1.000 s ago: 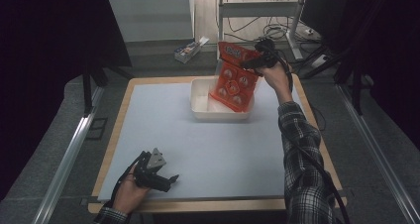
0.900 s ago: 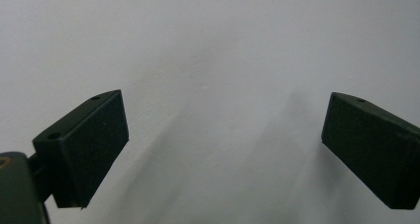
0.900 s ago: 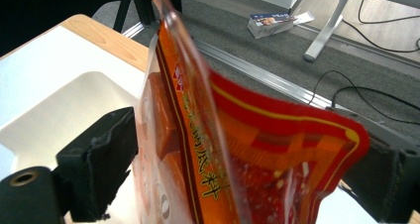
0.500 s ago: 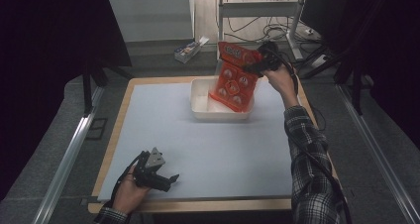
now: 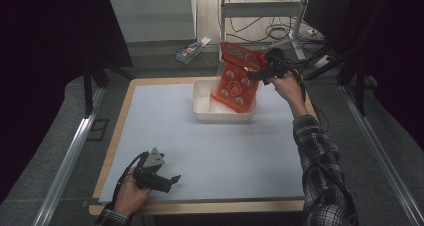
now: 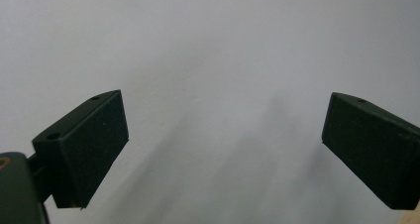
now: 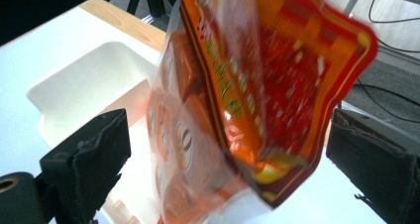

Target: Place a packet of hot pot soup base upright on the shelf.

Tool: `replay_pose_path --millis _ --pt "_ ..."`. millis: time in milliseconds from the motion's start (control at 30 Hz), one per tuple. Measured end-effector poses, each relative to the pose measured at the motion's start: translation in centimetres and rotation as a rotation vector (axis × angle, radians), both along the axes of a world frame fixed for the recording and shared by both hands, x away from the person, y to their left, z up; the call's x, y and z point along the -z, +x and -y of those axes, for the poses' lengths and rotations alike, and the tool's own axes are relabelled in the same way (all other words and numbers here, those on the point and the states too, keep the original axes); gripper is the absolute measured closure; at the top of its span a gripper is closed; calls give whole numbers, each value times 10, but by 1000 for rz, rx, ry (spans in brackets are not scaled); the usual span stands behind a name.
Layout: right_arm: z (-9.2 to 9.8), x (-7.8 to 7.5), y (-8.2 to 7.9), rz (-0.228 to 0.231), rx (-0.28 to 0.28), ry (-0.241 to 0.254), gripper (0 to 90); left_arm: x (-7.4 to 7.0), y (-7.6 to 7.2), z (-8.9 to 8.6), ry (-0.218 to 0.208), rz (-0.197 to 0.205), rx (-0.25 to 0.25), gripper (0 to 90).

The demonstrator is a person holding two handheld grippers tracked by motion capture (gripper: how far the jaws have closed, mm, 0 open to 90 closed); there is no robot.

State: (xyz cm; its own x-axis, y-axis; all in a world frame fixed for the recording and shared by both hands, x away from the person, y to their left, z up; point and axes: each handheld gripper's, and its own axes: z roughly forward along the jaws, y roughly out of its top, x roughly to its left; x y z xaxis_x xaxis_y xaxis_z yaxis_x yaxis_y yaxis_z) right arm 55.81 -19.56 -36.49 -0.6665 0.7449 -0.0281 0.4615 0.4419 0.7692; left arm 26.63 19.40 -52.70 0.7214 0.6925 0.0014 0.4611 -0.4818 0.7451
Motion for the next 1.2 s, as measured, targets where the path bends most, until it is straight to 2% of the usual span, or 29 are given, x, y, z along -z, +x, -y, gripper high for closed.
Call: replay_pose_path --millis 167,467,533,600,867,1000,1200 --pt "4 5 -7 -5 -2 3 29 0 1 -4 -54 -2 14 21" --pt "8 7 -26 5 -16 14 28 1 2 -4 -79 -4 26 12" --pt "8 7 -31 10 -25 16 28 0 1 -4 -97 -8 25 7" --pt "8 8 -36 14 -31 21 28 -1 0 -4 -111 5 33 2" --pt "5 14 -57 26 -67 28 28 -1 -1 -3 -105 17 35 0" --pt "4 18 -67 34 -86 43 28 -1 -1 -2 -73 24 32 0" --pt "0 29 -82 47 -101 43 32 -1 -2 0 -47 37 33 0"
